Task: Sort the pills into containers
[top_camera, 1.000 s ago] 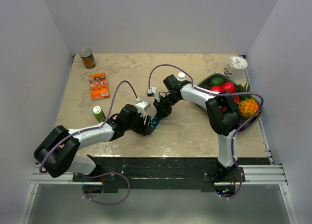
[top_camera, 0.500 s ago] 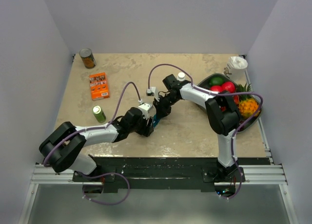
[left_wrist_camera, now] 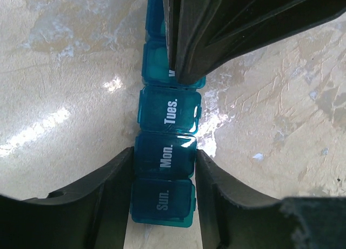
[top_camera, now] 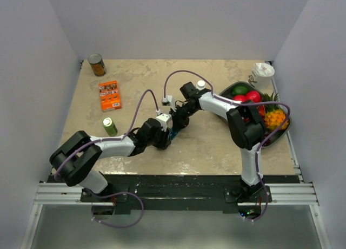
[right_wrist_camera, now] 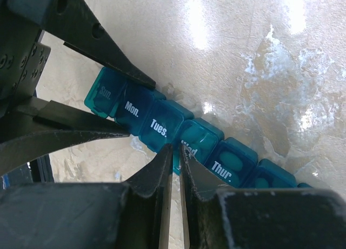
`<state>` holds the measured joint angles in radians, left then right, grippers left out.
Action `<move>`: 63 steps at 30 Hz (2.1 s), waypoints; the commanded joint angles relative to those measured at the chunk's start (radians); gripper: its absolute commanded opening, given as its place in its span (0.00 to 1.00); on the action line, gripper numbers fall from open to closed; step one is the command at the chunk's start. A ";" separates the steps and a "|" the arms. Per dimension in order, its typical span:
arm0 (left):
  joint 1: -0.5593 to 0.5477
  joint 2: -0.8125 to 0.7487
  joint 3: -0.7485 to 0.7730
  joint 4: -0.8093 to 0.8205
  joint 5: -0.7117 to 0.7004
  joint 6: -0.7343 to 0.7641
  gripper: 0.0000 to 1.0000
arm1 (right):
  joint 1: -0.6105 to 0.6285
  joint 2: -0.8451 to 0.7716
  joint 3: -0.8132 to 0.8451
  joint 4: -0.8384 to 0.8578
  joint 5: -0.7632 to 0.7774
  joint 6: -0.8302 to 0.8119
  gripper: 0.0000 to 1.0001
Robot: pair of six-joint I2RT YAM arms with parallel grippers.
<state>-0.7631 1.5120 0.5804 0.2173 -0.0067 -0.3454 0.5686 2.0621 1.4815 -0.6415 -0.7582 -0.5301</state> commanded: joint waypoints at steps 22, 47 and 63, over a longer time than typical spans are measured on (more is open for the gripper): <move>-0.005 0.060 0.022 -0.038 0.028 -0.040 0.16 | -0.035 -0.079 0.037 -0.047 -0.066 -0.013 0.14; -0.004 0.085 0.032 -0.030 0.074 -0.064 0.11 | -0.027 0.075 0.000 -0.029 0.168 0.068 0.12; -0.001 0.094 0.047 -0.053 0.079 -0.056 0.11 | -0.032 -0.051 0.034 -0.118 -0.035 -0.059 0.14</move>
<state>-0.7654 1.5688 0.6292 0.2287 0.0521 -0.3832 0.5354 2.0743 1.5055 -0.6891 -0.7551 -0.5385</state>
